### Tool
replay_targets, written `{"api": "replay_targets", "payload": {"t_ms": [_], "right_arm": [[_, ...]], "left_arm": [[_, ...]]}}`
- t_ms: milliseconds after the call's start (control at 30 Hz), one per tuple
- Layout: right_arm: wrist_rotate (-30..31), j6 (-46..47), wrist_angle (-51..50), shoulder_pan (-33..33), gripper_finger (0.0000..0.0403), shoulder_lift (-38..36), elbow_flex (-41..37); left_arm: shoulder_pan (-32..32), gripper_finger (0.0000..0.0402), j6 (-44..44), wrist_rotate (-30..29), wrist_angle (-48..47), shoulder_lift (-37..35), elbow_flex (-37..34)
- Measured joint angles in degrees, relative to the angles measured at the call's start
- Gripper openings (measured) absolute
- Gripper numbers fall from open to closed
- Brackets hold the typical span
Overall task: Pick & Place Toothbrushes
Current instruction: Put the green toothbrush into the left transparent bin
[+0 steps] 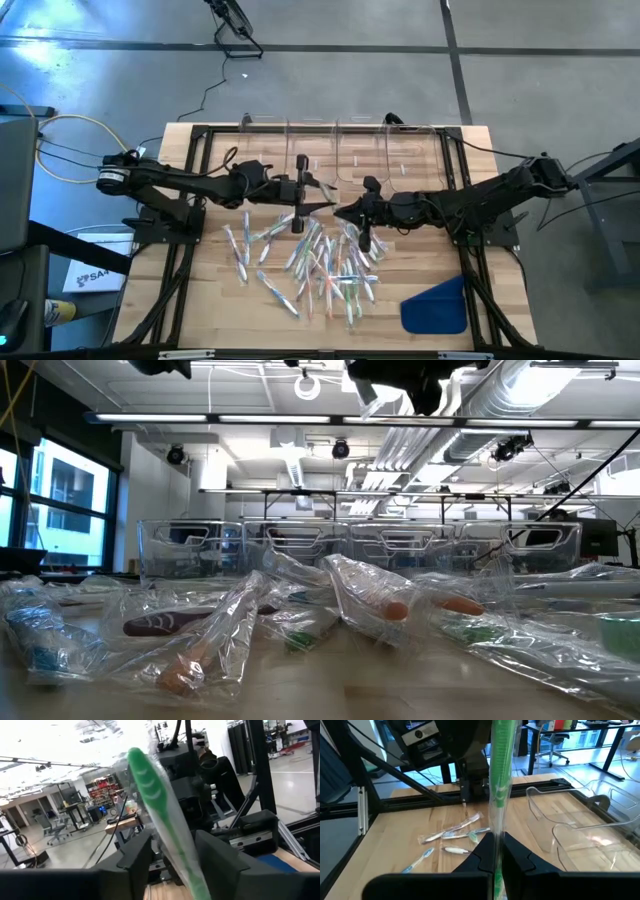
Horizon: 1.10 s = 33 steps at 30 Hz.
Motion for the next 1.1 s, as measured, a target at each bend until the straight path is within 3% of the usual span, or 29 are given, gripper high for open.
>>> {"api": "replay_targets", "payload": {"t_ms": [233,567,933,1100], "right_arm": [[1.98,-1.08,-0.19,-0.08,0.0004,-0.02,0.0],[1.58,-1.65,-0.34,-0.02,0.0015,-0.02,0.0],[1.19,-0.83,-0.47,0.3,0.0148,-1.19,0.0],[1.1,-1.36,-1.44,1.43,0.018,-5.62,0.0]], "left_arm": [[-0.09,0.0046,-1.02,1.87,-0.41,0.0,0.0],[-0.04,0.0046,-1.41,3.15,-1.1,0.0,0.0],[0.33,0.0046,3.29,4.08,-3.88,-1.21,0.0],[2.25,0.0046,3.56,3.63,-6.76,-2.77,0.1]]}}
